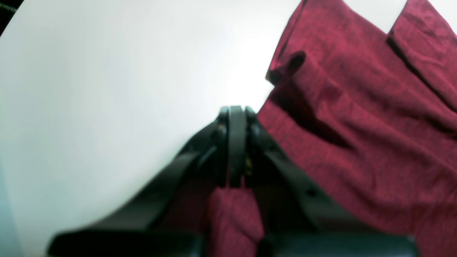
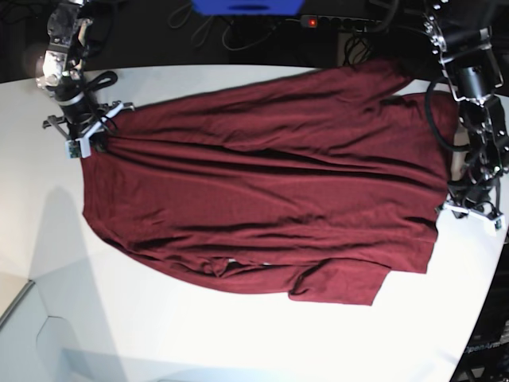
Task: Layout the t-shirt on the table in an organized manner, then fold the t-shirt properly
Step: 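Pull the shirt edge with the left gripper to stretch it taut, then move the left gripper to the shirt corner near the right gripper's side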
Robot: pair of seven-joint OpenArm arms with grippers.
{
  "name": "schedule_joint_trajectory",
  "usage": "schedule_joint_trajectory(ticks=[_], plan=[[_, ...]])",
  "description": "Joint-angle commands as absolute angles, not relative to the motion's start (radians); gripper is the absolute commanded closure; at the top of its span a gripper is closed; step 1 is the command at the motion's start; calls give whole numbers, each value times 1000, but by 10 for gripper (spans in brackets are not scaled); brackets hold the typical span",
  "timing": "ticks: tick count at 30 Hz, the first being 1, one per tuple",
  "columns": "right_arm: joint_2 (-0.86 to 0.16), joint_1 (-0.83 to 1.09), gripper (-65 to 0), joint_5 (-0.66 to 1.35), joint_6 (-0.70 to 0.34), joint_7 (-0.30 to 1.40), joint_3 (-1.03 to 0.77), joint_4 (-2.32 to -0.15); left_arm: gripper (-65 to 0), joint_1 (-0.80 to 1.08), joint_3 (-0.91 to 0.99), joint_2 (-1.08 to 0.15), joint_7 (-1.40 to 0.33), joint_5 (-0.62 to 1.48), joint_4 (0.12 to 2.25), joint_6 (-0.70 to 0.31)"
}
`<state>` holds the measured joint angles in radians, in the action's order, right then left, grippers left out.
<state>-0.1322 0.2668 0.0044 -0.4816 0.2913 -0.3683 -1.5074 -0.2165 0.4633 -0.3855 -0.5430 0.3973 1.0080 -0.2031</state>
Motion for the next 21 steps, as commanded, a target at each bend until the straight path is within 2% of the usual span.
schedule_joint_trajectory(ticks=[1, 6, 15, 17, 21], plan=[[-140, 265, 0, 5, -481, 280, -372, -1524, -5, -239, 467, -406, -526, 406, 1027, -203], [-140, 265, 0, 5, -481, 280, -332, -1524, -5, -209, 467, -403, -538, 407, 1125, -205], [-124, 265, 0, 5, -481, 280, -314, -1526, -15, -15, 470, -378, -742, 581, 1520, -205], [-120, 265, 0, 5, -481, 278, -314, -1526, -57, 18, 470, -372, -748, 602, 1555, -205], [-120, 263, 0, 5, -481, 278, -314, -1526, -225, 76, 461, -367, -754, 613, 1584, -205]])
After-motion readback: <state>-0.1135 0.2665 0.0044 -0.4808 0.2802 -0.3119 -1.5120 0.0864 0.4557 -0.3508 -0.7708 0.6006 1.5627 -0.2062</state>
